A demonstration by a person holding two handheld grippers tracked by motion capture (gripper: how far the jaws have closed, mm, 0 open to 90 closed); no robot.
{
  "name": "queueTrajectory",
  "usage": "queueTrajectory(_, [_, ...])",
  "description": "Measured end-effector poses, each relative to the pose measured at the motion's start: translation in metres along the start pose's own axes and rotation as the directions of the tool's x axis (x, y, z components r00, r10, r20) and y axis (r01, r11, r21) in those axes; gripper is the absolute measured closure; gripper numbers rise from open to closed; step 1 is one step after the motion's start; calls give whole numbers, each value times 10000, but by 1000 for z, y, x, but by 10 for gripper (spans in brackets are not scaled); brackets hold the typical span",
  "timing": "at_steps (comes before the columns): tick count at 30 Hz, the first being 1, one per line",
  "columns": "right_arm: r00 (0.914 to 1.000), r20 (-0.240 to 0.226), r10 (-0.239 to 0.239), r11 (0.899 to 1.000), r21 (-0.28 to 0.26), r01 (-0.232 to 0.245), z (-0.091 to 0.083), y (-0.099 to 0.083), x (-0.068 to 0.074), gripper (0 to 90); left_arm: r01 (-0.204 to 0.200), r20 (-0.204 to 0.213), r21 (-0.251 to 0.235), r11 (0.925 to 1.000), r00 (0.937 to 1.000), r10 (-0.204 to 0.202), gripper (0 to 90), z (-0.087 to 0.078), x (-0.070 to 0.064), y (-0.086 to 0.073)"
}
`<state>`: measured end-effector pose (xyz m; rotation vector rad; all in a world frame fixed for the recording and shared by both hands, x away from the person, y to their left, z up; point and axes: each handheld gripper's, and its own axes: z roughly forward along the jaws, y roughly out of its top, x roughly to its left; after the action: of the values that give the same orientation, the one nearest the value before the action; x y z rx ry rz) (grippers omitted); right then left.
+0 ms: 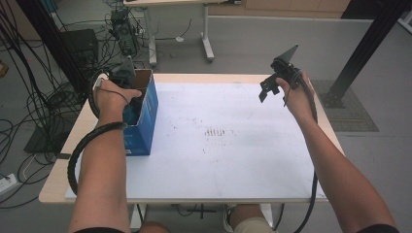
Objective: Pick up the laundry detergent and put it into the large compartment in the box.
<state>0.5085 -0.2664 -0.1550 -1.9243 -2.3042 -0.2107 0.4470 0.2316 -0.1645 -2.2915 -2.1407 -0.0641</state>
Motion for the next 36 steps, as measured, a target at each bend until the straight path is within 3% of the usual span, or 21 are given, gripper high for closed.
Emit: queueTrajectory(36, [10000,77,-24,10000,-9,24,0,1,5,64,83,118,-97,9999,9999,-82,378,4,3,-4])
